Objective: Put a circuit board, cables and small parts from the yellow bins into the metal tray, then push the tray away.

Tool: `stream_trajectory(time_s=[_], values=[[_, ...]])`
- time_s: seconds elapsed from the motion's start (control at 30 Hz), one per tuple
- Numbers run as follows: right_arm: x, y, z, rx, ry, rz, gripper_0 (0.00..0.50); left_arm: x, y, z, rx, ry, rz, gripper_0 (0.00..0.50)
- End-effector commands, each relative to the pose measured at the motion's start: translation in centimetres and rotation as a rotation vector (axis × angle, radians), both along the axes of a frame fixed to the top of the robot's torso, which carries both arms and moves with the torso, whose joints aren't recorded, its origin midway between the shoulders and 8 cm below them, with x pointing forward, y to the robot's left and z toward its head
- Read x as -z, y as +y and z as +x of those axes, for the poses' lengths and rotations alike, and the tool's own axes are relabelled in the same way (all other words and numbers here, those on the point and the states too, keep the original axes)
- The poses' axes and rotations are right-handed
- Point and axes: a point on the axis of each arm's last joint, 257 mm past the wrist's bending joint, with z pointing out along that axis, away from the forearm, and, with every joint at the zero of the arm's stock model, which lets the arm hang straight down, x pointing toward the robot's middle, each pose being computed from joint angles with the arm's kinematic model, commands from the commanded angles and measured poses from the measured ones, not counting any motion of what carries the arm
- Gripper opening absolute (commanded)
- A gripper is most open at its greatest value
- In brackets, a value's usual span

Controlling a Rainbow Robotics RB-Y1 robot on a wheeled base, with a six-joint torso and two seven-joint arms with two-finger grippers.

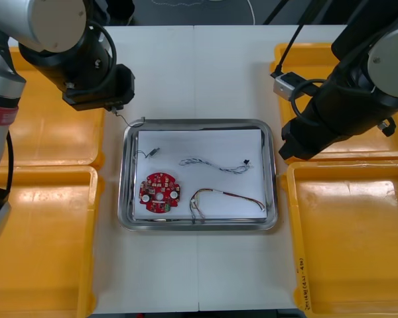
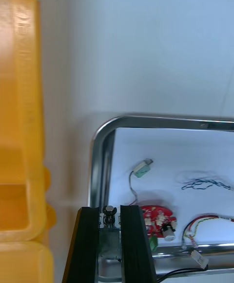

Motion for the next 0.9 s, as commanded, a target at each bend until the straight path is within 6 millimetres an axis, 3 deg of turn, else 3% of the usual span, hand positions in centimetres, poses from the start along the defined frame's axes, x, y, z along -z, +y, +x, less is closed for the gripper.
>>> stream_trajectory(time_s=[0.03, 0.43, 0.53, 0.9], values=[[-0.6, -3.6, -0.4, 0.109, -0.016, -0.01, 0.5, -2.5, -3.8, 0.5, -0.001, -0.069, -0.053, 0.0], [1.0, -7.5, -2.1, 0.3, 0.036, -0.008, 0.5, 0.8, -9.0, -0.6, 0.043, -0.034, -0.003, 0.0], [1.5, -8.2, -2.7, 0.354, 0.048, 0.001, 0.5, 2.3, -9.2, -0.9, 0.051, -0.007, 0.033, 0.0], [2.6, -11.7, -3.1, 0.499, 0.049, 0.013, 0.5, 4.9, -10.8, 1.5, 0.073, -0.033, 0.019, 0.0]])
